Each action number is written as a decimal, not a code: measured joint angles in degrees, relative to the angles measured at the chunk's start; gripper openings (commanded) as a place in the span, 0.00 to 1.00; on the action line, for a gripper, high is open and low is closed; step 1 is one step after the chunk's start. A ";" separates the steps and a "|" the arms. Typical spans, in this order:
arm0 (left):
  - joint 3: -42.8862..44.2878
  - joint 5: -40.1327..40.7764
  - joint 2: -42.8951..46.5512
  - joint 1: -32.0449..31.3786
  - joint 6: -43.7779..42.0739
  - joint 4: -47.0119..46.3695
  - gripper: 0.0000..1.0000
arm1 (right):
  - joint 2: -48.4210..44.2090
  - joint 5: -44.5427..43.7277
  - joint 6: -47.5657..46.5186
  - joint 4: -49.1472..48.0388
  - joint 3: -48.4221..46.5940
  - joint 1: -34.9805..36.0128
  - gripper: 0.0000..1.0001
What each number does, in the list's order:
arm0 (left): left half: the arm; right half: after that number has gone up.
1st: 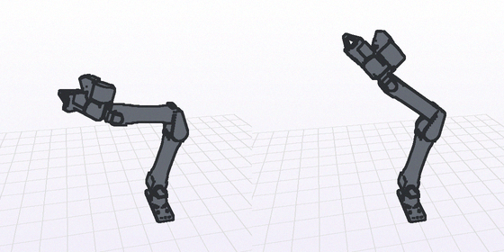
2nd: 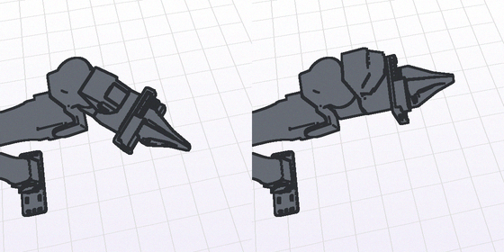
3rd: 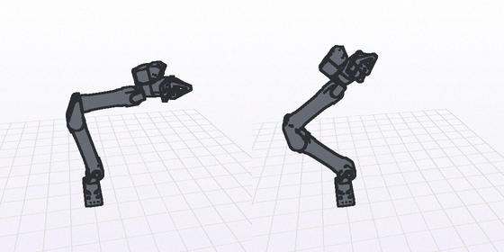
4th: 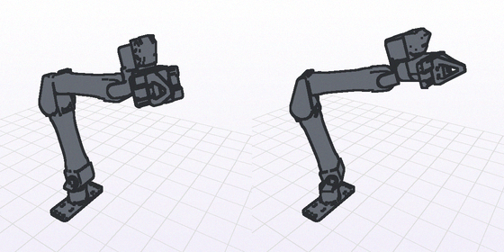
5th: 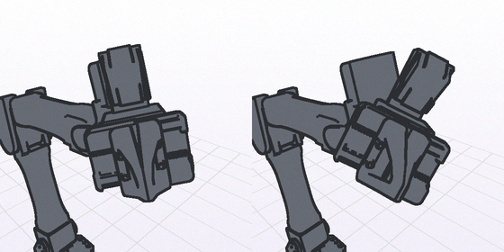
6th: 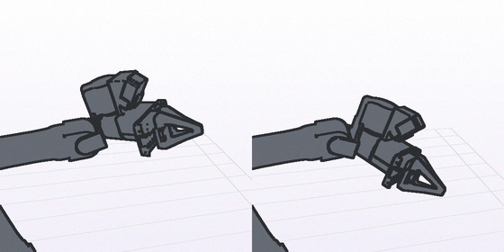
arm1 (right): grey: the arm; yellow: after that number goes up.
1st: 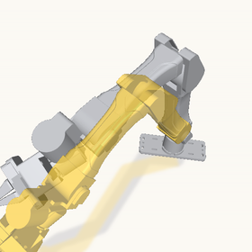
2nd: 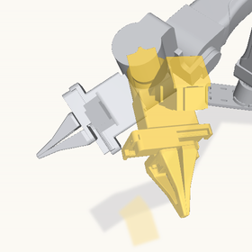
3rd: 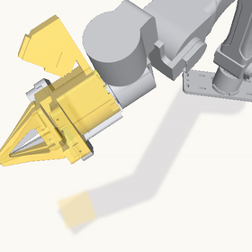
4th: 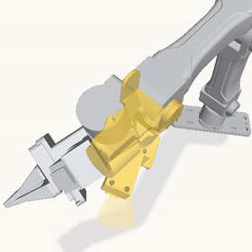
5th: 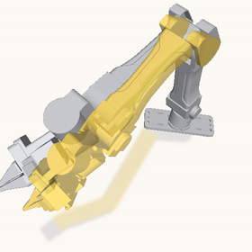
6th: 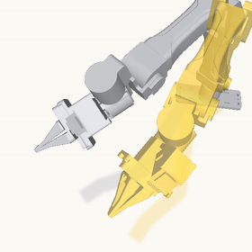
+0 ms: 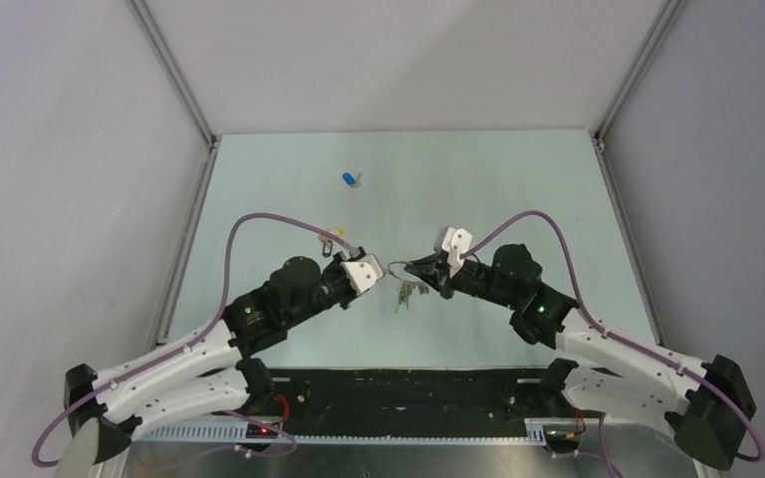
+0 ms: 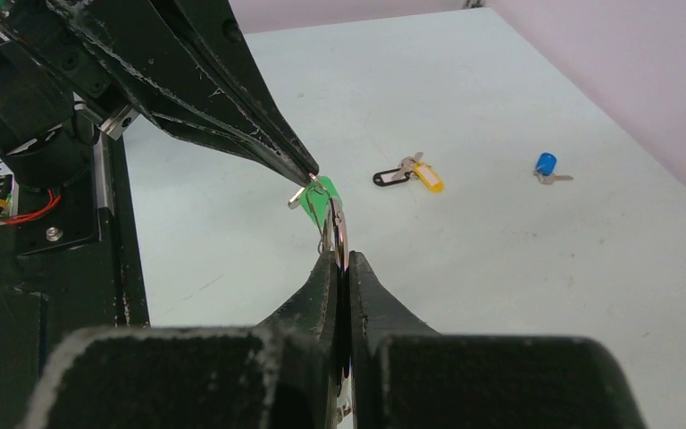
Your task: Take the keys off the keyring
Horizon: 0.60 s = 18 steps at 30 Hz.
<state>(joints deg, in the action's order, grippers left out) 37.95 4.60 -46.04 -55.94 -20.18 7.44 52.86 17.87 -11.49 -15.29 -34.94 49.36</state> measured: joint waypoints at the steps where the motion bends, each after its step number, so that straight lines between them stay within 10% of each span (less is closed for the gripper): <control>1: 0.02 -0.11 0.04 0.00 -0.04 0.24 0.00 | 0.35 0.15 0.17 -0.15 0.00 0.00 0.00; 18: 3.08 -0.35 1.88 0.00 -1.25 -2.36 0.07 | 3.08 1.18 1.84 1.75 0.11 -0.11 0.00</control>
<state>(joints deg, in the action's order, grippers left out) 41.04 4.25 -44.16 -55.94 -21.43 5.08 55.94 19.05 -9.65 -13.54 -34.83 49.25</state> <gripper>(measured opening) 0.003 0.034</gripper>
